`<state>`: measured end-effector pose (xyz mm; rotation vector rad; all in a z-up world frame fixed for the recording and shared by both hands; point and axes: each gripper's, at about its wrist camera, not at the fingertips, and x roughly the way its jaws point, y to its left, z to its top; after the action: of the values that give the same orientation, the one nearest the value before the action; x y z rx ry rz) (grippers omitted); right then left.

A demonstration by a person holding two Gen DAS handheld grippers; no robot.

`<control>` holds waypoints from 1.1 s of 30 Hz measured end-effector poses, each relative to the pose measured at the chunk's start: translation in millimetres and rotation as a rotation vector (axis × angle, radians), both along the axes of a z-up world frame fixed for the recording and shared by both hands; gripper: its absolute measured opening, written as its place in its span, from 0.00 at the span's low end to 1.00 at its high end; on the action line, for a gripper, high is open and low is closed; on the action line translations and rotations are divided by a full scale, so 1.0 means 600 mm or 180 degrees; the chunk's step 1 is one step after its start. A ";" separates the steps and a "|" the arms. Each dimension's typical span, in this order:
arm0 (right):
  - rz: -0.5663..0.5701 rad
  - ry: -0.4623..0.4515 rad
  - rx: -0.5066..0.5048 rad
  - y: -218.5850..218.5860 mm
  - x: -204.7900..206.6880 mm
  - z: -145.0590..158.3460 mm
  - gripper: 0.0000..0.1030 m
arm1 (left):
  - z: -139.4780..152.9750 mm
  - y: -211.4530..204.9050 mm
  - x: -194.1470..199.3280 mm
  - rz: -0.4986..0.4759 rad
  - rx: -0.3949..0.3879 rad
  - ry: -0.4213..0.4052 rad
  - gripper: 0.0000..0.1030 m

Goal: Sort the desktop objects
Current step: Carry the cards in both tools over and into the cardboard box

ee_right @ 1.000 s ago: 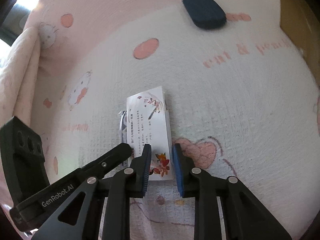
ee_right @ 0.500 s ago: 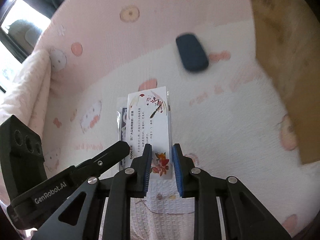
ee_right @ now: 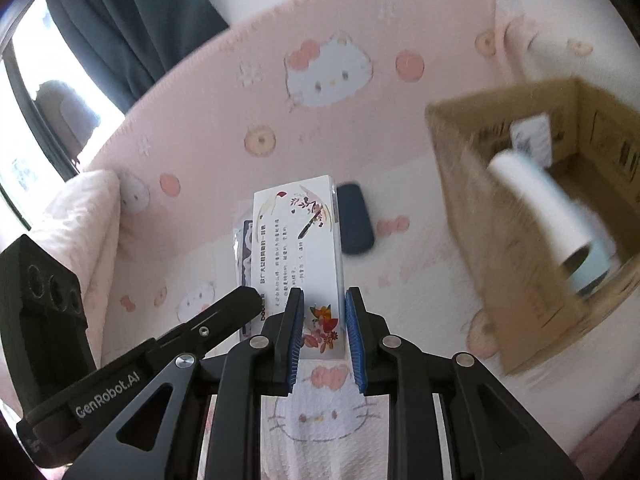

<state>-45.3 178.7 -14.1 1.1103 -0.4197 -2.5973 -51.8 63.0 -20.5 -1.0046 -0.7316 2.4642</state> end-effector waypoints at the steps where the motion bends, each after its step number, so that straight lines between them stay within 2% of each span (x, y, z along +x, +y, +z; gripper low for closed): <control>1: -0.0010 0.0059 -0.0008 0.004 0.003 0.014 0.18 | 0.009 0.002 0.001 -0.0001 -0.0001 0.0044 0.07; 8: 0.0004 0.0356 -0.0046 0.005 0.017 0.080 0.18 | 0.070 0.000 0.016 0.0007 0.0048 0.0347 0.07; 14: 0.0041 0.0490 -0.0032 0.012 0.015 0.113 0.18 | 0.094 0.016 0.006 0.0011 0.0062 0.0434 0.07; 20: 0.0076 0.0416 -0.0171 0.055 -0.012 0.108 0.18 | 0.089 0.064 -0.012 -0.0023 0.0028 0.0418 0.07; 25: 0.0007 0.0264 -0.0338 0.115 -0.054 0.091 0.18 | 0.081 0.121 -0.053 -0.0124 0.0101 0.0320 0.07; 33: -0.0279 0.0162 -0.0262 0.235 -0.100 0.078 0.18 | 0.073 0.257 -0.107 -0.0464 0.0170 0.0223 0.07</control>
<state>-105.3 319.8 32.7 1.0184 -0.5703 -2.6508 -116.2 217.4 23.4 -0.9137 -0.6734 2.3301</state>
